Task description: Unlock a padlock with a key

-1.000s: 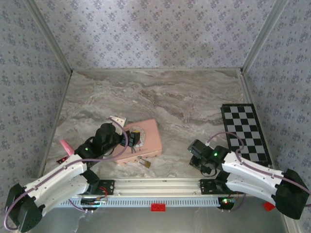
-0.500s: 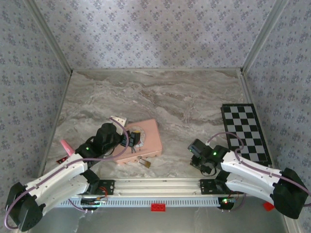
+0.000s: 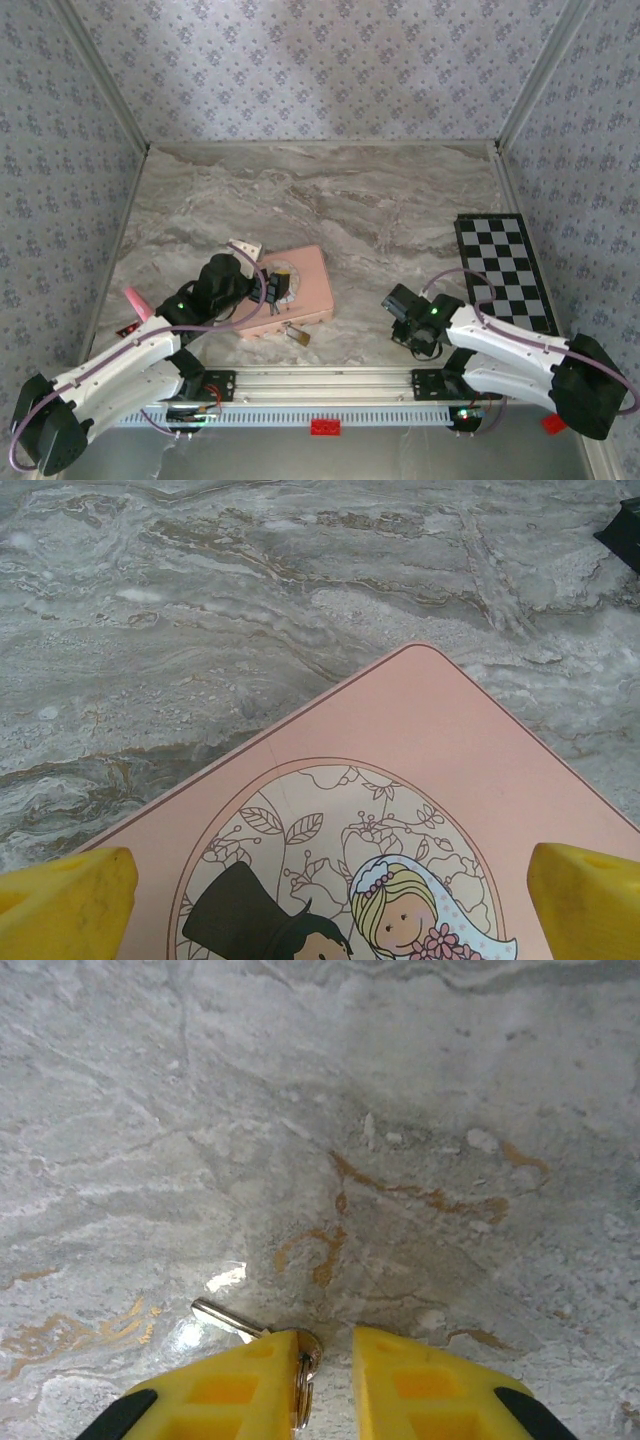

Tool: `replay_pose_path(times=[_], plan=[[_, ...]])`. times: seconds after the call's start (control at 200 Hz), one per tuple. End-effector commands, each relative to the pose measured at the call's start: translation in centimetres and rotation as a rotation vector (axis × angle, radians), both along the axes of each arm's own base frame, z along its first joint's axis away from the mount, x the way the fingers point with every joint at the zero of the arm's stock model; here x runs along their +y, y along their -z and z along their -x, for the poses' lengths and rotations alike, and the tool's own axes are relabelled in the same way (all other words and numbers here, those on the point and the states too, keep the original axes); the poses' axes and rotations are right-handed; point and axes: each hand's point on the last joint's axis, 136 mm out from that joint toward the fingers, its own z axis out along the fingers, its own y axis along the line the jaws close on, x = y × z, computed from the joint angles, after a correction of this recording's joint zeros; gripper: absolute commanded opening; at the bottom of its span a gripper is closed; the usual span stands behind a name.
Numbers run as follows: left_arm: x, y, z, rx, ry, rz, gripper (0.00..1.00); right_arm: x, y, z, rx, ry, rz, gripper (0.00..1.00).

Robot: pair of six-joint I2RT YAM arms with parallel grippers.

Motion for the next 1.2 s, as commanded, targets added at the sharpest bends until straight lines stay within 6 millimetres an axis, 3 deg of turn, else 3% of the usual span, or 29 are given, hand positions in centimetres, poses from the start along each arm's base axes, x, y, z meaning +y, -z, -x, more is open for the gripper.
replay_pose_path(times=[0.0,0.305,0.38,0.525,0.74,0.82,0.91,1.029,1.194], plan=[[-0.3,-0.7,-0.3,-0.027,0.001,-0.001,1.0,2.0,-0.3,-1.2,-0.046,-0.03,-0.064,0.2],[-0.3,-0.4,-0.5,-0.02,-0.005,-0.019,1.0,2.1,-0.8,-1.5,-0.061,-0.05,-0.047,0.06],[-0.2,-0.4,-0.6,-0.023,-0.012,-0.024,1.0,2.0,-1.7,-2.0,-0.091,-0.062,-0.033,0.0],[0.1,-0.6,-0.8,-0.041,-0.029,-0.027,1.0,2.0,-4.5,-3.3,-0.177,-0.109,-0.033,0.0],[1.0,-1.6,-1.1,-0.076,-0.074,-0.023,1.0,4.9,-11.3,-9.0,-0.487,-0.269,-0.121,0.0],[1.0,-2.9,-1.2,-0.085,-0.096,0.03,1.0,6.2,-14.4,-11.4,-0.628,-0.308,-0.172,0.0],[0.2,-5.9,-1.1,-0.1,-0.089,0.147,1.0,7.8,-18.1,-13.8,-0.799,-0.332,-0.258,0.0],[-1.8,-9.9,-0.7,-0.084,-0.033,0.338,1.0,9.7,-22.2,-15.3,-0.981,-0.357,-0.398,0.0],[-3.9,-12.3,-0.2,-0.073,0.053,0.484,1.0,11.5,-26.0,-16.1,-1.124,-0.358,-0.568,0.0]])
